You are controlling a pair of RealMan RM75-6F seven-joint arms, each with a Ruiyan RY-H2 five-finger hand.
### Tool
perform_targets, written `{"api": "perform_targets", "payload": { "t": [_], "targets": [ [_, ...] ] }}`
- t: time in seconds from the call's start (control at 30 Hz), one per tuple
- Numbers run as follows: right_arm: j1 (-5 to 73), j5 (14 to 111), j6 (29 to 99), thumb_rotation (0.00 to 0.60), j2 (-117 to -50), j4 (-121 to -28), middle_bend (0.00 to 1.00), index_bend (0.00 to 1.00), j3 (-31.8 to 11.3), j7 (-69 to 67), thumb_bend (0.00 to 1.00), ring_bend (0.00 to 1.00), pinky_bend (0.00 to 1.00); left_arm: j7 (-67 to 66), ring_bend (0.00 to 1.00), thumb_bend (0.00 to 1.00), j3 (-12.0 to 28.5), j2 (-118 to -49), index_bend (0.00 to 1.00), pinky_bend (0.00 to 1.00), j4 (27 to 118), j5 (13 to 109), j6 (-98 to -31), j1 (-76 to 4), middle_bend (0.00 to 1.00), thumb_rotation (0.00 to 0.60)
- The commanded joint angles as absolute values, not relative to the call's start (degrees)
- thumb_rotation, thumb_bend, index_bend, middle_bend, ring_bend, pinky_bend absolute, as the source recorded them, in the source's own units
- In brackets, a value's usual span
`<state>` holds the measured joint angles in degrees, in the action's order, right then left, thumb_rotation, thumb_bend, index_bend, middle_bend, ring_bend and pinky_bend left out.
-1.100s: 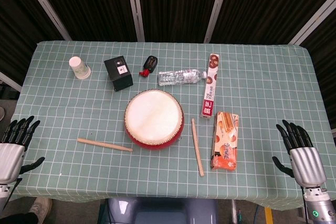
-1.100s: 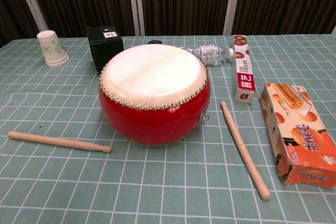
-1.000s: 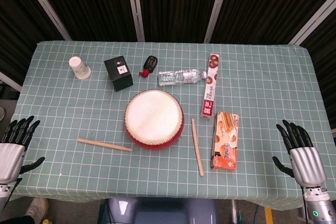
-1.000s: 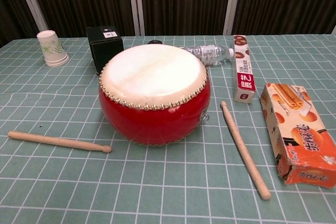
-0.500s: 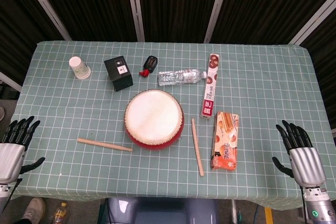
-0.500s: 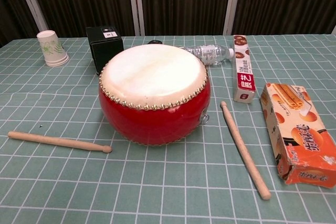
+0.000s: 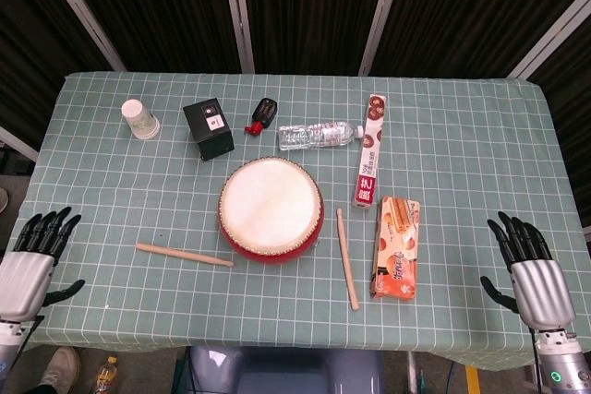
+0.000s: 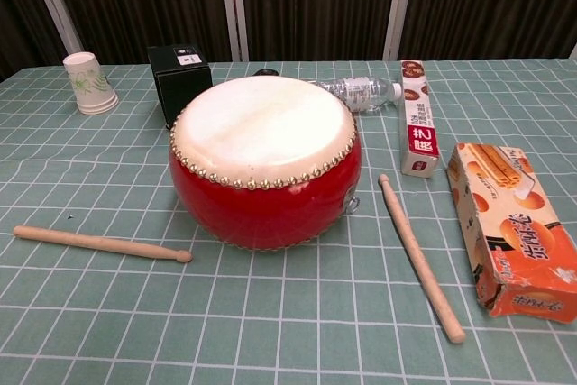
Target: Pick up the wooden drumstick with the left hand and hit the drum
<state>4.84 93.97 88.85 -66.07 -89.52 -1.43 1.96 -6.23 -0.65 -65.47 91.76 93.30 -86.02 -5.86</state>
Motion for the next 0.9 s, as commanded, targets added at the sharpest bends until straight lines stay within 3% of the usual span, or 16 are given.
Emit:
{"api": "perform_targets", "payload": {
  "t": [0.03, 0.1, 0.17, 0.23, 0.37, 0.53, 0.63, 0.73, 0.9],
  "targets": [
    [4.84, 93.89, 88.79, 0.600, -66.09, -89.55, 0.00, 0.00, -1.44, 1.95, 0.28, 0.00, 0.10, -7.28, 0.00, 0.00, -0.67, -65.39, 0.00, 0.01, 92.13, 93.43, -84.84, -6.61, 0.00, 0.600],
    [4.85, 93.82, 88.74, 0.600, -66.04, -89.60, 0.00, 0.00, -1.46, 1.87, 0.28, 0.00, 0.10, -8.52, 0.01, 0.00, -0.46, -65.32, 0.00, 0.07, 92.75, 93.44, -83.84, -7.34, 0.01, 0.600],
    [4.85, 93.91, 88.73, 0.600, -66.04, -89.55, 0.00, 0.00, -1.41, 1.78, 0.28, 0.00, 0.10, -9.87, 0.09, 0.00, 0.03, -65.44, 0.00, 0.21, 93.74, 93.21, -83.01, -8.09, 0.10, 0.600],
    [4.86, 94.05, 88.78, 0.600, -66.01, -89.51, 0.00, 0.00, -1.39, 1.69, 0.28, 0.00, 0.10, -11.82, 0.26, 0.00, 0.65, -65.88, 0.04, 0.37, 94.42, 92.75, -81.72, -9.11, 0.28, 0.600],
    [4.87, 94.05, 88.69, 0.600, -65.99, -89.56, 0.00, 0.00, -1.34, 1.49, 0.28, 0.00, 0.10, -14.28, 0.67, 0.04, 1.45, -67.14, 0.22, 0.65, 95.25, 90.86, -78.25, -11.07, 0.70, 0.600],
    [4.99, 93.88, 88.32, 0.600, -65.88, -89.74, 0.00, 0.00, -1.34, 1.35, 0.28, 0.00, 0.10, -18.37, 0.93, 0.09, 2.60, -69.86, 0.38, 0.84, 95.01, 87.54, -72.81, -14.17, 0.97, 0.600],
    [5.01, 93.73, 88.13, 0.600, -65.76, -89.85, 0.00, 0.00, -1.33, 1.20, 0.28, 0.00, 0.10, -20.66, 0.99, 0.12, 3.38, -72.03, 0.44, 0.92, 94.47, 85.35, -70.15, -15.88, 1.00, 0.600],
    [5.03, 93.62, 88.02, 0.600, -65.64, -89.92, 0.00, 0.00, -1.35, 1.08, 0.28, 0.00, 0.10, -22.68, 1.00, 0.15, 4.13, -73.59, 0.46, 0.96, 94.89, 82.23, -67.60, -17.24, 1.00, 0.600],
    [5.07, 93.58, 87.94, 0.600, -65.53, -89.99, 0.00, 0.00, -1.36, 0.77, 0.28, 0.00, 0.10, -26.76, 1.00, 0.16, 4.81, -75.96, 0.46, 0.97, 94.98, 76.94, -63.72, -19.47, 1.00, 0.600]
  ]
}}
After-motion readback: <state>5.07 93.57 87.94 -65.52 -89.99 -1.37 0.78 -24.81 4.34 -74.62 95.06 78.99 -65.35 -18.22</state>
